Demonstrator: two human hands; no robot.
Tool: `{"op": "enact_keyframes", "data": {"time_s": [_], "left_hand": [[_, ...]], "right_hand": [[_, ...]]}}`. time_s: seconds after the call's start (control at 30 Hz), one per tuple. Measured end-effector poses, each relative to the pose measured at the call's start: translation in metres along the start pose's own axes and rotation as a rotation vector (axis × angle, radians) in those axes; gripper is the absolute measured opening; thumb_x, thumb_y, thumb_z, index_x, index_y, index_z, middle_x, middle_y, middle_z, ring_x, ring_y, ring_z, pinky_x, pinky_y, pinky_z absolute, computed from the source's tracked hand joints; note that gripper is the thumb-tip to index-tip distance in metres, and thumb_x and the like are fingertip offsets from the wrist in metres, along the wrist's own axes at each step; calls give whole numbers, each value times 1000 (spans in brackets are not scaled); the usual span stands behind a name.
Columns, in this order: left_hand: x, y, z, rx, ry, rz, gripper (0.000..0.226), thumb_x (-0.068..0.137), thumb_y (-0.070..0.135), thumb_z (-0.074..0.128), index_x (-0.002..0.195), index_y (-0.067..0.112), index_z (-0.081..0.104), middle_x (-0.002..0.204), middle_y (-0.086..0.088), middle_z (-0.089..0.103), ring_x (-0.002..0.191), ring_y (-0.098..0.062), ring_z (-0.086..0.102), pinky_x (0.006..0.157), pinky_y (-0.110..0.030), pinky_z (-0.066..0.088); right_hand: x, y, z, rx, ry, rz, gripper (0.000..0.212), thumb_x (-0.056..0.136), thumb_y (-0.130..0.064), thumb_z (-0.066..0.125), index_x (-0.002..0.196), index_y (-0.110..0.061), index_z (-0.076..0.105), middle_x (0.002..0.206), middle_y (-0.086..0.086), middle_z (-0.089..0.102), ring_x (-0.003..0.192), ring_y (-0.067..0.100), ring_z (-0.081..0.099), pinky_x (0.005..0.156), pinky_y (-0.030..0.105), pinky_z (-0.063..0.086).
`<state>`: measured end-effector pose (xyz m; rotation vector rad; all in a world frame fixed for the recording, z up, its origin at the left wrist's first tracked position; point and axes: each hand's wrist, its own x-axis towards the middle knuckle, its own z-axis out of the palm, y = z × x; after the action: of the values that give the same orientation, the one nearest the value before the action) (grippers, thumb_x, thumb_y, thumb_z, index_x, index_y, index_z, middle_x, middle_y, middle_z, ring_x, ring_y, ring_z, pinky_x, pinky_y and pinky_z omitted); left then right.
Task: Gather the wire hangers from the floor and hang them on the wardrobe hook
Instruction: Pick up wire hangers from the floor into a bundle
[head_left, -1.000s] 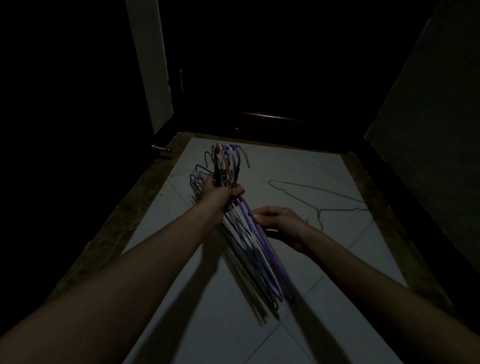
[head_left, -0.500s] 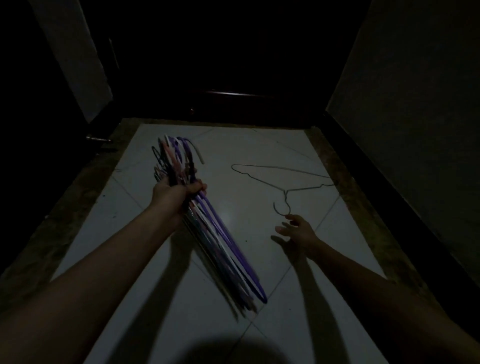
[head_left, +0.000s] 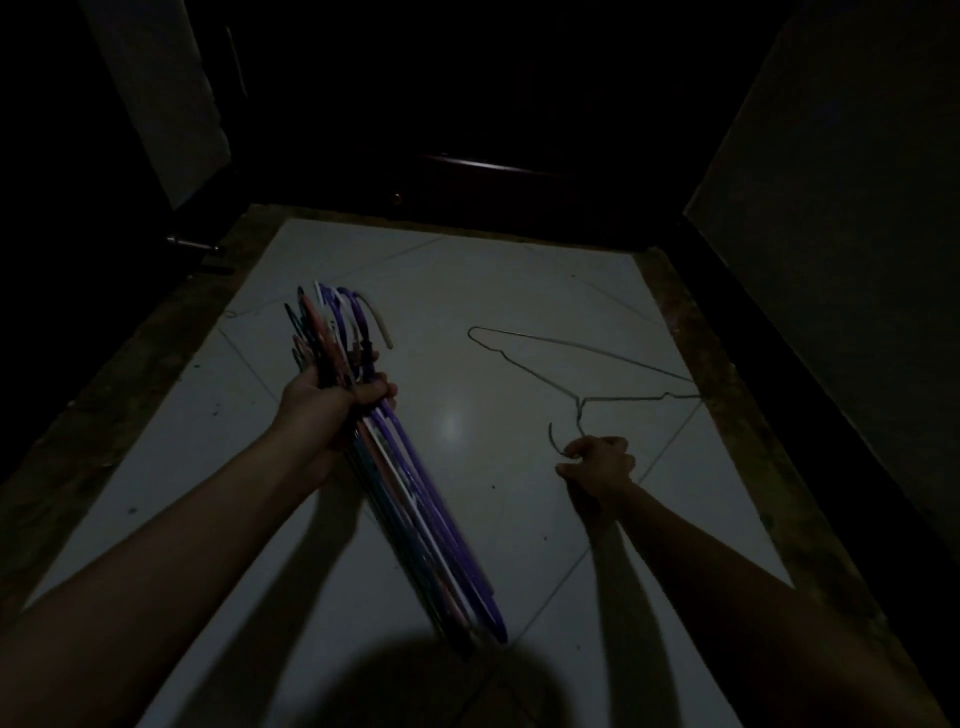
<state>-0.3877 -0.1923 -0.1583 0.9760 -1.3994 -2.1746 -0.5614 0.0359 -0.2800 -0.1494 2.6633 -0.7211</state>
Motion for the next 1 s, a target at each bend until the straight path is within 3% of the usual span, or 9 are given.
{"op": "enact_keyframes", "data": {"time_s": [0.17,0.23,0.3,0.37,0.5,0.67,0.73,0.83,1.0], "left_hand": [[2,-10,-3,1,11,-37,38,86,-13,52,122,1,55,86,-8,63,76,-18,62,53,-20,56],[2,-14,-2,-8,18,-49,41,86,-12,53,125,0,52,85,-8,63,76,-18,62,53,-20,56],[0,-15,-1,-24,22,-59,42,87,-10,54,127,0,50,84,-8,63,72,-17,63,53,-20,55],[-2,-14,0,-44,2,-63,38,87,-11,53,124,0,53,81,-9,63,66,-14,64,53,-20,55],[-12,-7,2,-52,-36,-79,26,88,-13,49,108,2,57,77,-11,62,69,-18,62,53,-21,56],[-22,8,-3,-73,-54,-102,21,86,-15,51,84,4,58,53,-3,67,48,-12,65,48,-21,54],[-28,16,-5,-56,-70,-107,20,86,-16,51,87,3,58,63,-9,67,55,-17,66,50,-22,55],[-44,26,-6,-60,-89,-128,25,87,-20,44,98,0,54,80,-16,59,69,-24,58,48,-22,55],[-64,36,-12,-20,-63,-114,38,85,-24,40,114,-5,55,76,-15,55,66,-24,54,54,-27,54]], "right_hand": [[-22,-4,16,81,35,-96,10,77,-14,75,80,-7,69,129,13,37,123,32,30,102,36,33],[-33,-8,17,199,66,-187,21,70,-4,79,61,-10,60,119,14,44,116,29,39,97,29,38],[-42,-19,8,313,83,-271,16,72,5,73,64,-2,61,103,12,51,94,12,52,74,7,40],[-47,-36,-7,353,83,-351,2,78,5,66,78,6,65,84,9,56,69,-3,53,60,7,39],[-53,-67,-37,408,112,-405,11,83,-15,68,75,-10,63,81,3,63,79,13,58,73,24,42],[-80,-100,-57,632,108,-431,17,87,-16,64,76,-4,59,80,13,68,72,10,63,64,11,47],[-94,-114,-61,737,84,-402,17,89,-15,60,75,-5,58,77,12,68,70,9,64,63,11,46],[-117,-134,-65,804,-13,-358,19,92,-13,55,74,-11,60,78,7,66,71,9,61,76,19,44],[-159,-174,-62,921,-250,-327,10,92,-6,53,87,-7,62,87,7,67,78,13,63,88,32,48]]}}
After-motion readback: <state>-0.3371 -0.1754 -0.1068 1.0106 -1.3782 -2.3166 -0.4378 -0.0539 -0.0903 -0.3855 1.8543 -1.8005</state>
